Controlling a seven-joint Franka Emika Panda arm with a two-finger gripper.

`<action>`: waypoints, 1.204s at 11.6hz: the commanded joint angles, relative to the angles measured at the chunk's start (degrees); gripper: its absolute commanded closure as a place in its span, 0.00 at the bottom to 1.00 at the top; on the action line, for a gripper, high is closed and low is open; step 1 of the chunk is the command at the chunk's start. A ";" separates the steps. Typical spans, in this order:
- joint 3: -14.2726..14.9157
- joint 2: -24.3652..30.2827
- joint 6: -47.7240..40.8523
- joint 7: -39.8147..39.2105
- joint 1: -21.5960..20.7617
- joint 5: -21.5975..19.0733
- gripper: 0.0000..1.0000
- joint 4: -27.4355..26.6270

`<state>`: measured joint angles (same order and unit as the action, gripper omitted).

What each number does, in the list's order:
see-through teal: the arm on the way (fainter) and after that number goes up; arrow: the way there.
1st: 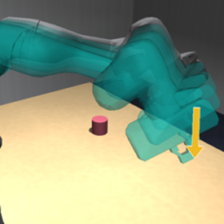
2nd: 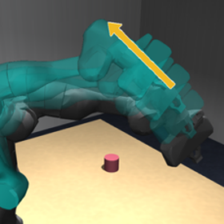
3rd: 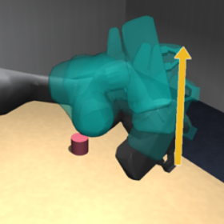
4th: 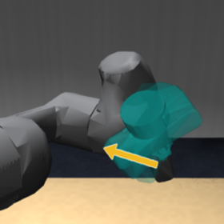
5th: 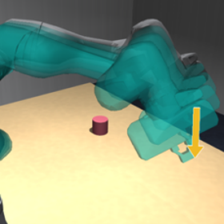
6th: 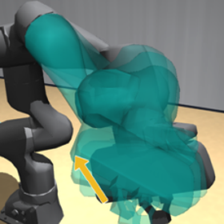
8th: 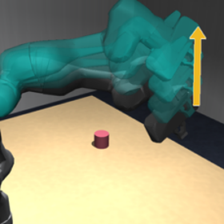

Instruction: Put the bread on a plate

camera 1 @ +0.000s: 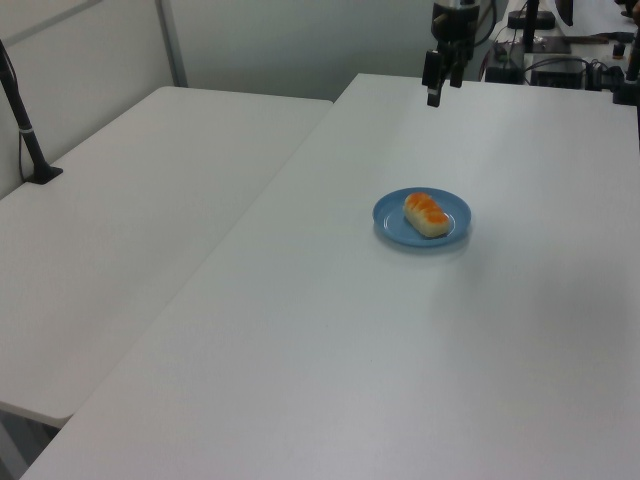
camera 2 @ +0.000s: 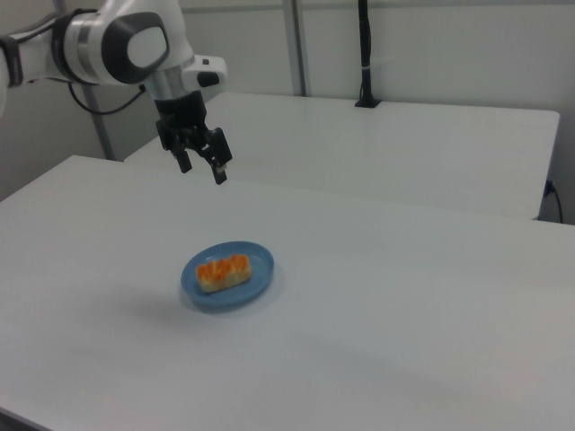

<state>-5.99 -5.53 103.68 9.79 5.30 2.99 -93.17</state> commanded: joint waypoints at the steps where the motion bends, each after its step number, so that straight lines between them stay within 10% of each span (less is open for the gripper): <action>1: 3.43 1.67 -1.47 -3.20 -3.36 -1.40 0.00 -0.96; 14: 5.55 2.72 -4.81 -4.25 -4.16 -3.69 0.00 -0.69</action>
